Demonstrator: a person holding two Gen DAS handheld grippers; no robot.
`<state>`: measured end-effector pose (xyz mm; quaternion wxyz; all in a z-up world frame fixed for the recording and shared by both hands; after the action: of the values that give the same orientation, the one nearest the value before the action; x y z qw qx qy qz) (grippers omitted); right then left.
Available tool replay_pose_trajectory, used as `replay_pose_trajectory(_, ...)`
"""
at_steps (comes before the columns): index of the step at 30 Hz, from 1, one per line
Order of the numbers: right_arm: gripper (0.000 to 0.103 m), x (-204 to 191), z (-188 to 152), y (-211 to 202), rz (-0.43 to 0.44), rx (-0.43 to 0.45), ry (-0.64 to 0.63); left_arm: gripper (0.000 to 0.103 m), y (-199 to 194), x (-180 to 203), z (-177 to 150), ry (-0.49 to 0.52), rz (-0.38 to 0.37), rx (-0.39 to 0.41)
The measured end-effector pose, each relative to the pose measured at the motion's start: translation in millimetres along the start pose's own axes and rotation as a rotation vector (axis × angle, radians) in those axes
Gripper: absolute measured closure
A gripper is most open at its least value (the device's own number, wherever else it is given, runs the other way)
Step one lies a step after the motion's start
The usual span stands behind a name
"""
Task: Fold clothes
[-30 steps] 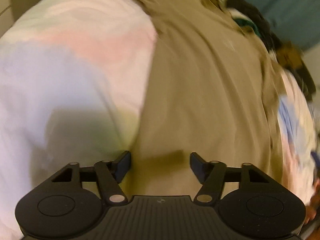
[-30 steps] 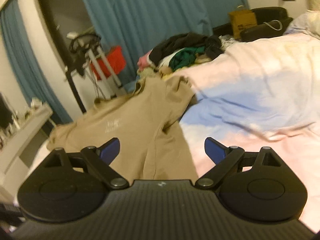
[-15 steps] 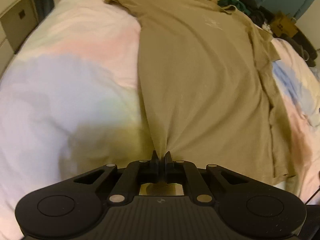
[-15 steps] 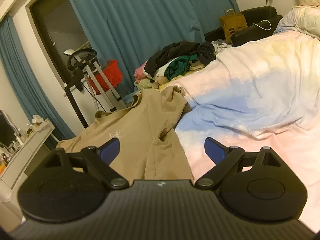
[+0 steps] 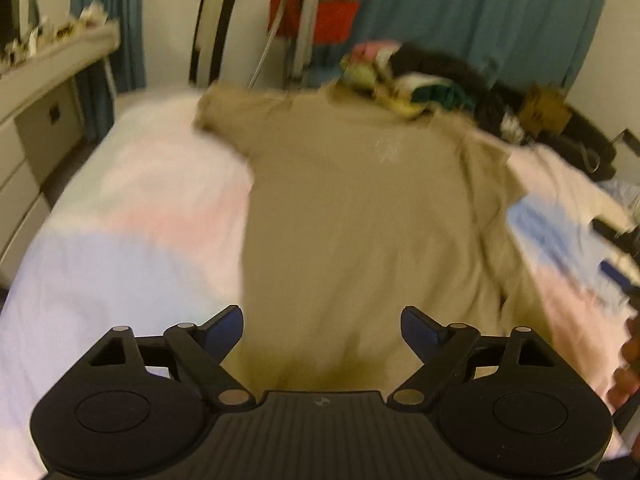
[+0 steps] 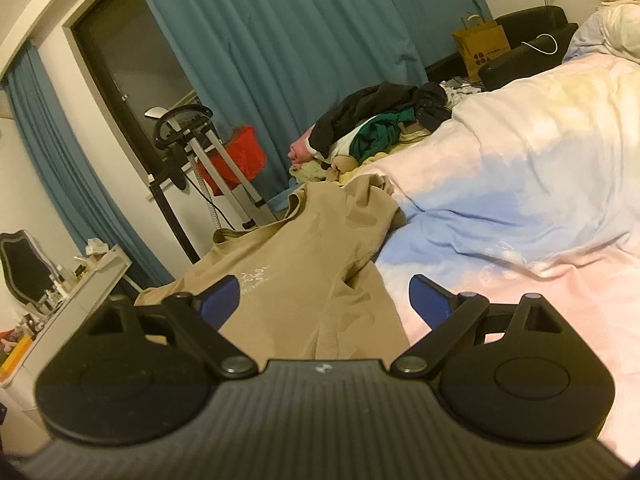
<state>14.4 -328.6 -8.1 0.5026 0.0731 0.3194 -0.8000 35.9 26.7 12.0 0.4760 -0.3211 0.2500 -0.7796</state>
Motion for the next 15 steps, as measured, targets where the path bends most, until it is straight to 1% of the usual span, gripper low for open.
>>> replay_pose_trajectory(4,0.010,-2.6,-1.0,4.9,0.030,-0.005,0.016,0.004,-3.7,30.2,25.3,0.031,-0.025,0.108)
replay_pose_trajectory(6,0.010,-1.7,-1.2,8.5,0.048,-0.014,0.043,0.003,3.4,50.5,28.6,0.036,-0.043,0.149)
replay_pose_trajectory(8,0.010,0.1,-1.4,13.8,0.071,-0.026,0.083,0.002,13.5,67.2,27.8,0.045,-0.069,0.165)
replay_pose_trajectory(10,0.010,2.8,0.3,22.0,0.089,-0.032,0.128,0.002,20.9,75.3,24.5,0.057,-0.074,0.178)
replay_pose_trajectory(14,0.010,9.9,4.7,42.4,0.122,-0.031,0.218,0.002,51.1,75.7,11.4,0.119,-0.053,0.165)
replay_pose_trajectory(15,0.010,12.0,6.0,49.9,0.128,-0.032,0.241,0.002,54.6,75.0,8.4,0.137,-0.038,0.161)
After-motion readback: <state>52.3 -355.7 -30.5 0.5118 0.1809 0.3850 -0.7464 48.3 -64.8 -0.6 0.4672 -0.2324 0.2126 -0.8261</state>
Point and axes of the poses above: each gripper's, at about its wrist camera, not at the fingertips, and y roughly the way its jaws point, x to its right, z to its top, the point moved 7 cm from there along y, roughly the way its jaws point, and after that the axes turned 11 degrees about -z, right-handed, at the moved point
